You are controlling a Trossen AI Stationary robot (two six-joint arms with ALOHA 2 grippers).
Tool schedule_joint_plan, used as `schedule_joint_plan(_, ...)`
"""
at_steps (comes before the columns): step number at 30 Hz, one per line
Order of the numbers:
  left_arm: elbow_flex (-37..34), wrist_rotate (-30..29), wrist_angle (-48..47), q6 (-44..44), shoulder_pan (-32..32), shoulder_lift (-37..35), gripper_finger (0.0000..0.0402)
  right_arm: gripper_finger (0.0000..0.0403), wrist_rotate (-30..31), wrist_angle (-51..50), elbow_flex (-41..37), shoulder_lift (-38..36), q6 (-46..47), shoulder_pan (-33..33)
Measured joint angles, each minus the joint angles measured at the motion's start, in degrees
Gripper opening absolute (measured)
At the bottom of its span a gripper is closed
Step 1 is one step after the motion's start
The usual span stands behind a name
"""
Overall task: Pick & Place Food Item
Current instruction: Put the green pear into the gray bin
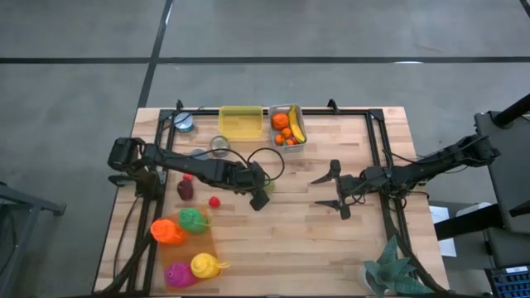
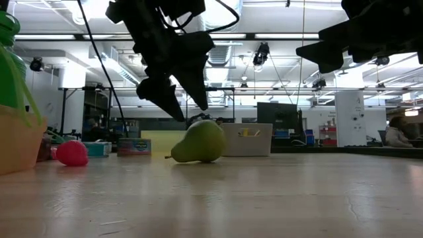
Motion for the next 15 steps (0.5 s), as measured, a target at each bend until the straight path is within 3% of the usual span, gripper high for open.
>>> schedule_joint_plan(7, -3.7, -4.0, 3.3, 1.6, -0.3, 0.0, 0.0394, 0.0306, 0.0, 0.0, 0.0, 0.0, 0.0, 0.0)
schedule_joint_plan(15, -5.7, -5.0, 9.0, 10.7, -1.2, 0.0, 0.039, 0.0306, 0.0, 0.0, 0.0, 0.0, 0.0, 0.0)
